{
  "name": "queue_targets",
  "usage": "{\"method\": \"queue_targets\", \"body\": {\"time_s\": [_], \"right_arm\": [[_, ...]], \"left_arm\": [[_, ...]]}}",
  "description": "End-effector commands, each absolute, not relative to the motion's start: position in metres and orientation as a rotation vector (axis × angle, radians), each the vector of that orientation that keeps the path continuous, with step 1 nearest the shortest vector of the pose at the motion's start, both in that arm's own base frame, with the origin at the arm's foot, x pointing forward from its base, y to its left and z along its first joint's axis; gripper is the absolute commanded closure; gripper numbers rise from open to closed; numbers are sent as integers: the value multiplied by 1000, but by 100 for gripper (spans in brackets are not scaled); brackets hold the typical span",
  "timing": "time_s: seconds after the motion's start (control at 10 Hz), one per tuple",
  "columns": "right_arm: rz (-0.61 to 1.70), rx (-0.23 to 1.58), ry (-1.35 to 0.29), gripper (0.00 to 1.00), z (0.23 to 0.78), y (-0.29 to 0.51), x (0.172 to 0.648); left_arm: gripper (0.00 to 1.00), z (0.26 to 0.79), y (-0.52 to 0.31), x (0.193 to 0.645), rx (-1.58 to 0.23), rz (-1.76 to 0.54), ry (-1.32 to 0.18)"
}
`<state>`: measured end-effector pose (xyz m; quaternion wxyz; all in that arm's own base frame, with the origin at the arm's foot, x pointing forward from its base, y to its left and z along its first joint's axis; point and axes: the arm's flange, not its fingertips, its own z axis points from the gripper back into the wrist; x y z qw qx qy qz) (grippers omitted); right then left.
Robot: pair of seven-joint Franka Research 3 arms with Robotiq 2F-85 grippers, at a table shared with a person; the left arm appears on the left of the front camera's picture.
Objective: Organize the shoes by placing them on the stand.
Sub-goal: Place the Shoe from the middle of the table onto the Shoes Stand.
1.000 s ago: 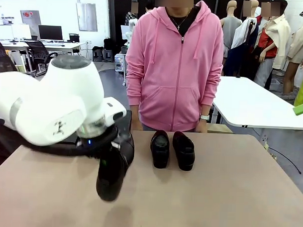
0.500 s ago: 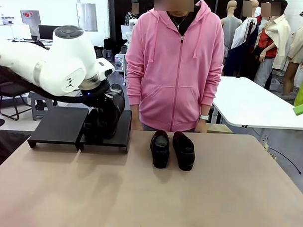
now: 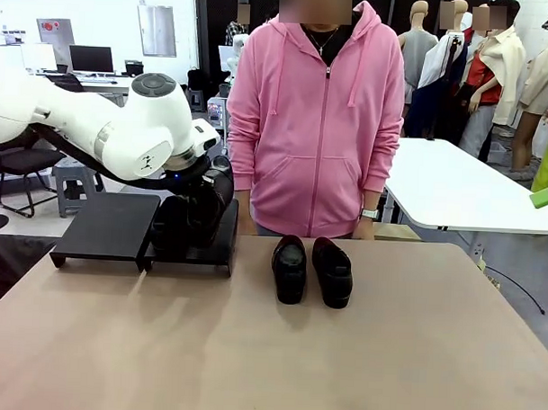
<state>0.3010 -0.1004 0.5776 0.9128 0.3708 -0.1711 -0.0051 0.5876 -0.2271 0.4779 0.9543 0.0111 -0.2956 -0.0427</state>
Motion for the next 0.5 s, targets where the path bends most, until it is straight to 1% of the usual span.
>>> {"method": "queue_targets", "body": {"time_s": [0.0, 0.4], "right_arm": [[-8, 777, -357, 0, 577, -100, 300], [-8, 777, -357, 0, 577, -100, 300]], "left_arm": [[100, 480, -237, 596, 61, -17, -657], [100, 459, -241, 606, 79, -12, -628]]}}
